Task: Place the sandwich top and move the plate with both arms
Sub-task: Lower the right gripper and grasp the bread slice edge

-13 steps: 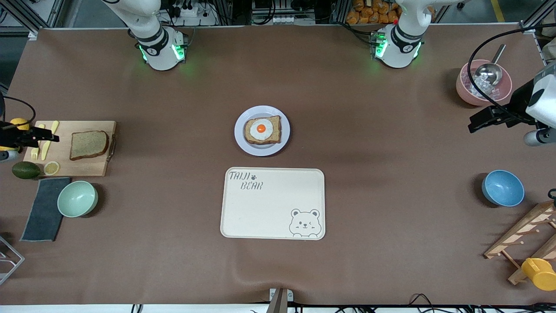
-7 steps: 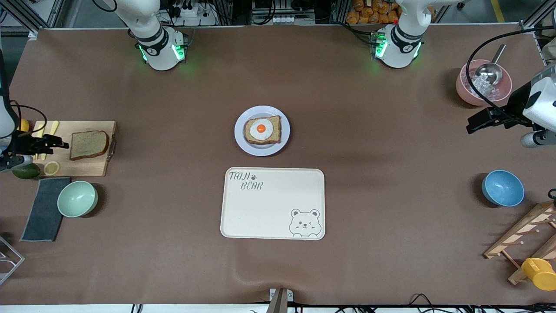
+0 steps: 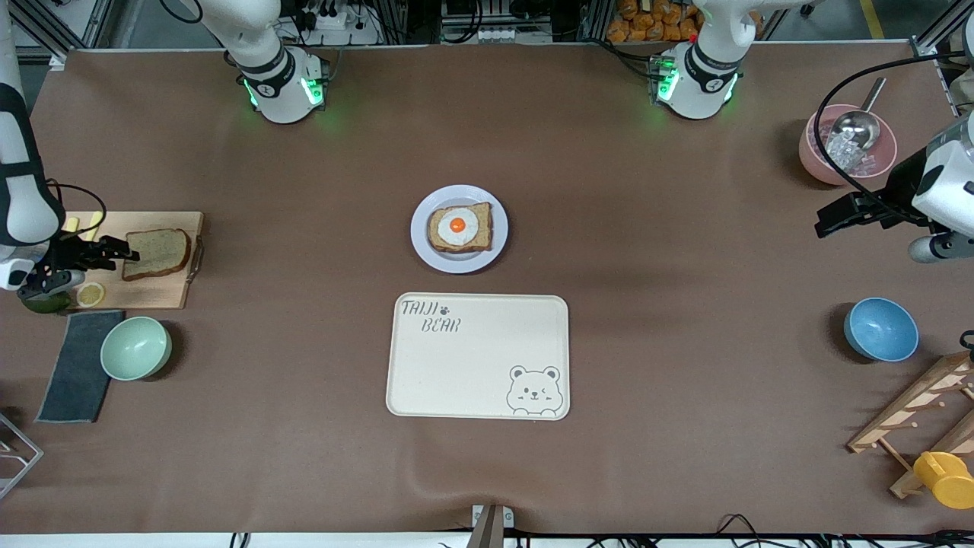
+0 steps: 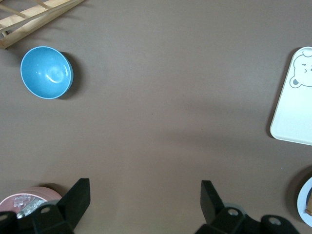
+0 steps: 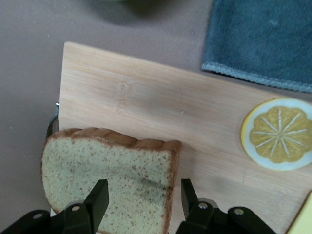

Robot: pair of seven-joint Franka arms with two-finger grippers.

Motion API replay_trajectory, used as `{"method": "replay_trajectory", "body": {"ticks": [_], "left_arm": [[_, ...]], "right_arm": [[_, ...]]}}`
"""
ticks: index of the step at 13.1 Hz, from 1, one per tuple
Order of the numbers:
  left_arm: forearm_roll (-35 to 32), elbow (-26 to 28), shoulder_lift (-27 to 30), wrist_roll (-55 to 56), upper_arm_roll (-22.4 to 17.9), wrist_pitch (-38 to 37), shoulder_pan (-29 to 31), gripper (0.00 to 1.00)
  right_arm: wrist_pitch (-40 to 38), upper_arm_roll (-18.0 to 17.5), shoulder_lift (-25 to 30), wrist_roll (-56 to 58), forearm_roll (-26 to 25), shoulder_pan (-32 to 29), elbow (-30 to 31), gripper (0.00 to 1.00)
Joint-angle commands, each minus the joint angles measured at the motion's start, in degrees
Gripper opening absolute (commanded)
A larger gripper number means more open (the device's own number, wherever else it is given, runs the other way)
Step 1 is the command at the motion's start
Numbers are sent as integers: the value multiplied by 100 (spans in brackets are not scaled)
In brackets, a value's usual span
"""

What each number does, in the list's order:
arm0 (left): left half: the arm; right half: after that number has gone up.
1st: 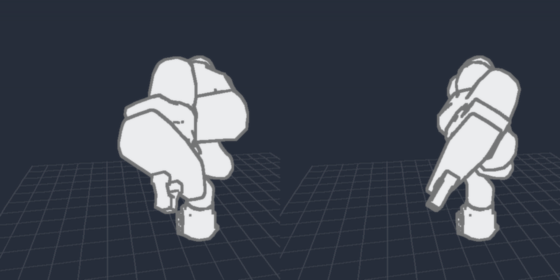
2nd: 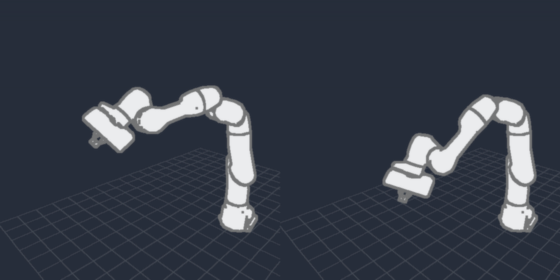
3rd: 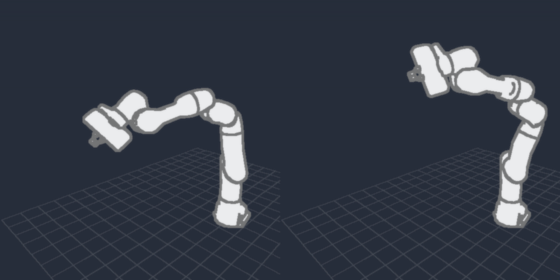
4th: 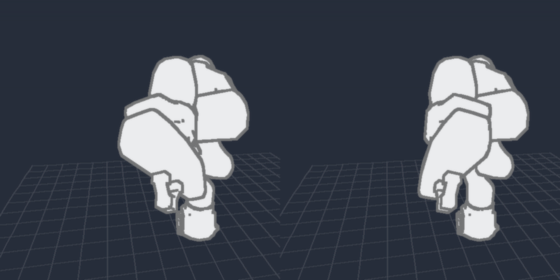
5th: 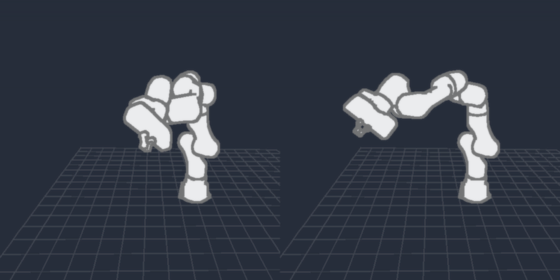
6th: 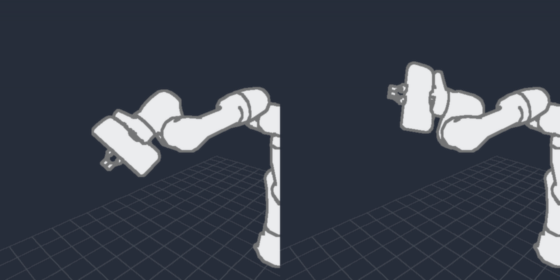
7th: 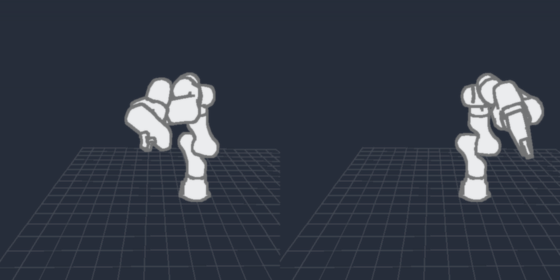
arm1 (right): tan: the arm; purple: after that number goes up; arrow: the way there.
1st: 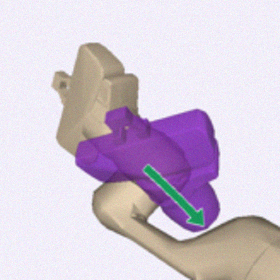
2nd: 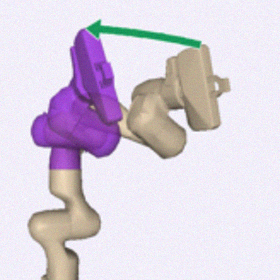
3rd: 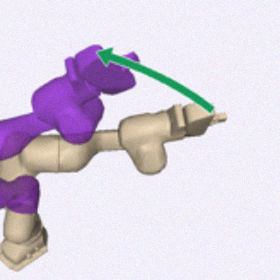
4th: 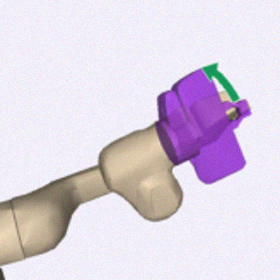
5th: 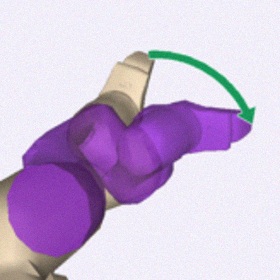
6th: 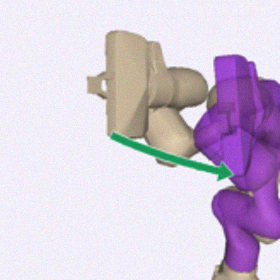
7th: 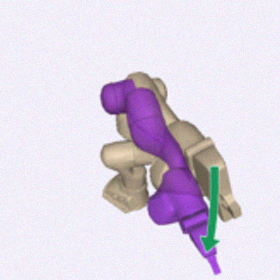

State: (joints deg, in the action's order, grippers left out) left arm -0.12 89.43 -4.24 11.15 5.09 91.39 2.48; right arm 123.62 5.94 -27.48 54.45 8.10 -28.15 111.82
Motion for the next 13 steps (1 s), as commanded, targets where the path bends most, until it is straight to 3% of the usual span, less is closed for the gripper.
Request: {"method": "replay_trajectory", "body": {"ticks": [1,6,10,11,13], "left_arm": [[-85,48,20,19,19,90,-1,100],[-76,57,11,28,27,90,7,100],[-49,48,-6,28,27,125,25,100],[-41,48,-15,28,27,125,25,100],[-41,48,-50,28,27,134,16,100]], "right_arm": [[171,-93,94,285,96,-252,174,68],[338,-93,102,356,96,-349,402,51],[505,-101,85,356,227,-349,499,45],[540,-101,94,356,254,-340,534,41],[567,-101,94,356,263,-340,613,20]]}}
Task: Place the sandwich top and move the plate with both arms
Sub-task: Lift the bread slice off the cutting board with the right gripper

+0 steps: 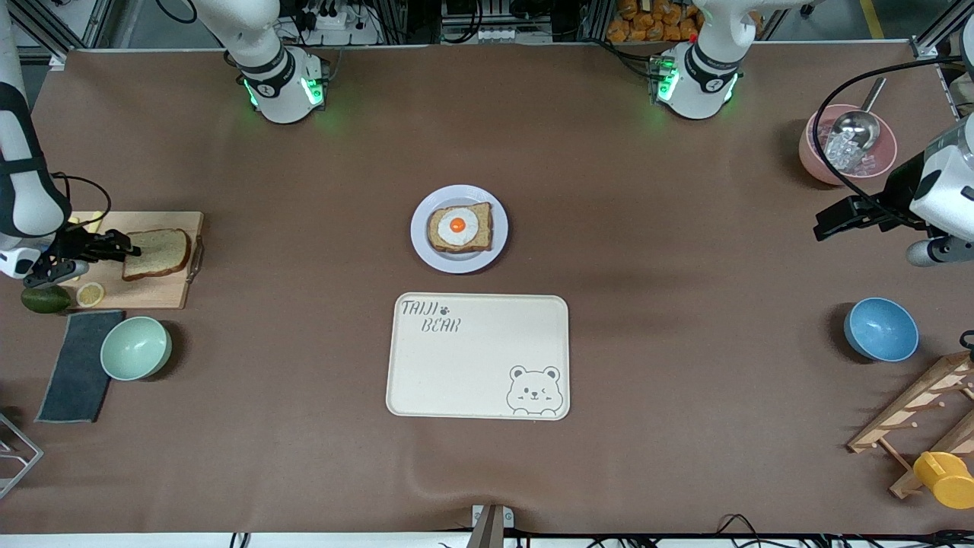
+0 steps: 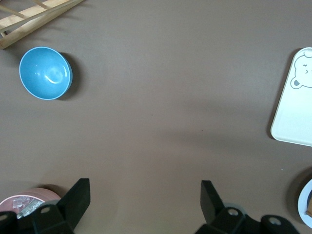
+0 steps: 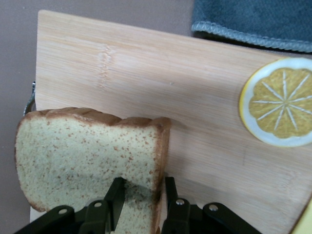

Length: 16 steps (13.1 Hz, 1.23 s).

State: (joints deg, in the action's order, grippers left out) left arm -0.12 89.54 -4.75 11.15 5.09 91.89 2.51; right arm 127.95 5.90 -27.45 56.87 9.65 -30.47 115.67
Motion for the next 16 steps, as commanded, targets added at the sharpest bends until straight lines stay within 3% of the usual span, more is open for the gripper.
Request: {"method": "replay_trajectory", "body": {"ticks": [1,2,11,16], "left_arm": [[-41,37,0,27,27,83,13,100],[-41,37,0,27,27,83,13,100],[-41,37,-26,27,27,110,4,100],[-41,46,-26,19,27,110,22,100]], "right_arm": [[160,-98,91,114,107,-109,254,5],[178,-98,91,114,107,-109,254,0],[82,-124,134,79,107,32,27,0],[-411,-124,143,35,204,32,-281,0]]}}
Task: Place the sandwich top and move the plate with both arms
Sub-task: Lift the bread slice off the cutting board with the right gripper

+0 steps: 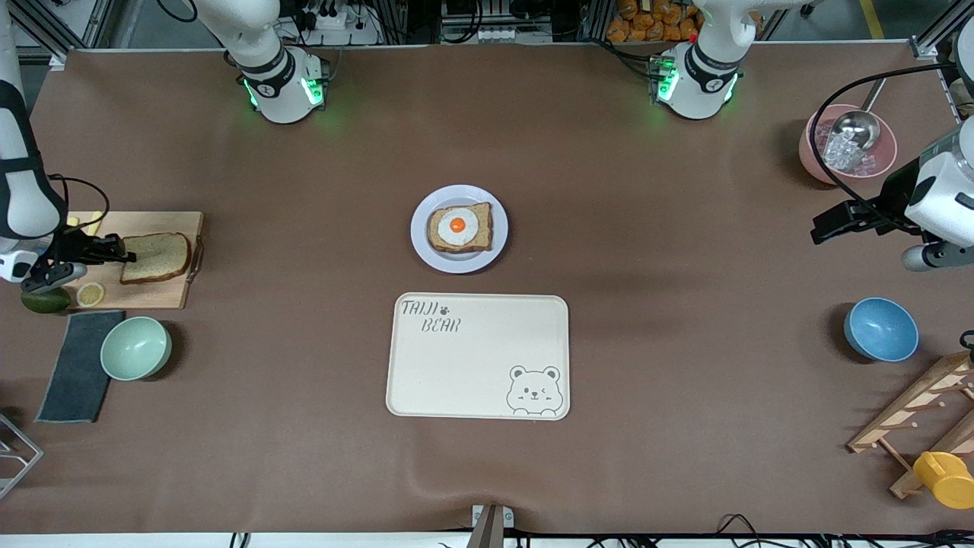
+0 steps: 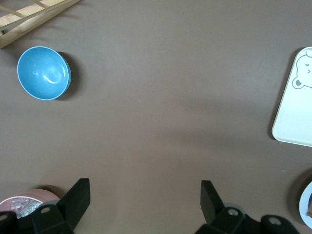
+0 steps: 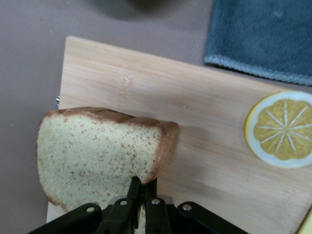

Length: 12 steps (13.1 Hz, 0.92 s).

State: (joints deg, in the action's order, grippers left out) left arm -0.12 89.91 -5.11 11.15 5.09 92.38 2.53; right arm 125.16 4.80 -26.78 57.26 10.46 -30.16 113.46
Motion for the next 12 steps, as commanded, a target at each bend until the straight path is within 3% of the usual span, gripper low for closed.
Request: {"method": "replay_trajectory", "body": {"ticks": [1,7,12], "left_arm": [[-49,9,10,19,28,61,19,100],[-67,18,19,19,28,61,19,100],[-102,53,37,19,28,61,28,100]], "right_arm": [[-176,-14,85,-39,149,2,-69,0],[-1871,-6,94,-680,483,185,-1000,0],[-2189,-23,401,-1287,684,765,-1071,0]]}}
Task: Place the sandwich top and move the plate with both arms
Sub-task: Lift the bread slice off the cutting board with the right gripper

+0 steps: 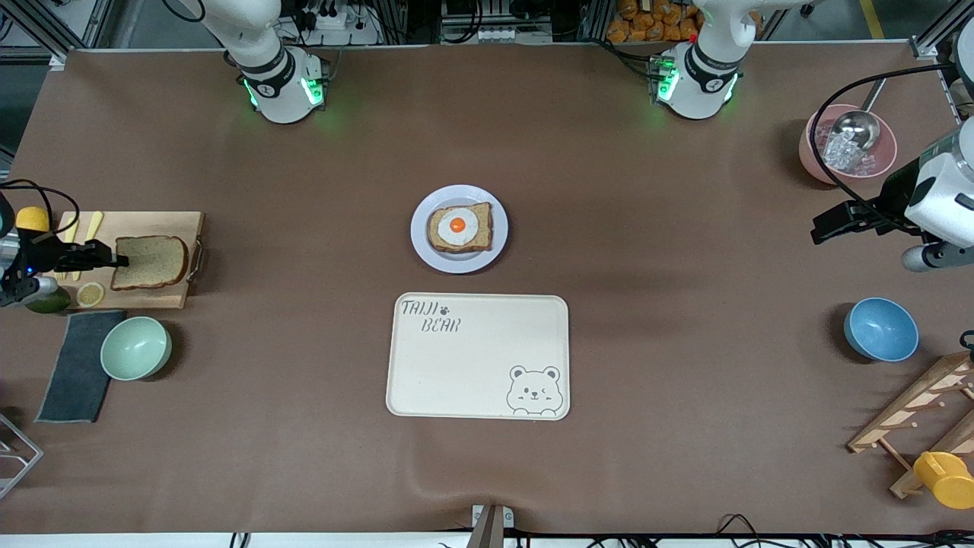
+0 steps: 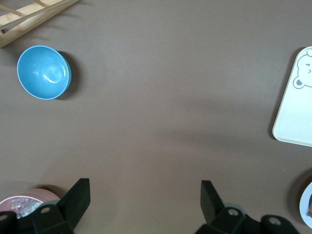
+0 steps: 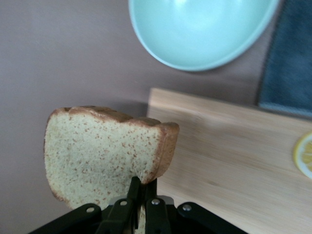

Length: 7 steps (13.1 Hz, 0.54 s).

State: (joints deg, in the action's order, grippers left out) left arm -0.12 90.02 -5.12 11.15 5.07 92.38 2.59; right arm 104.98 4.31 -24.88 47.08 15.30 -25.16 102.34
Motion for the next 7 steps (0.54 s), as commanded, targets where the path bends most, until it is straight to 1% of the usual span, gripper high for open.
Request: {"method": "replay_trajectory", "body": {"ticks": [1,2,7], "left_arm": [[-102,51,38,18,29,61,23,100],[-102,59,38,18,20,61,23,100],[-102,77,29,18,29,78,23,100]], "right_arm": [[-215,34,273,-313,315,423,58,0],[-241,26,282,-488,412,555,76,0],[-233,34,379,-1665,940,1661,85,0]]}}
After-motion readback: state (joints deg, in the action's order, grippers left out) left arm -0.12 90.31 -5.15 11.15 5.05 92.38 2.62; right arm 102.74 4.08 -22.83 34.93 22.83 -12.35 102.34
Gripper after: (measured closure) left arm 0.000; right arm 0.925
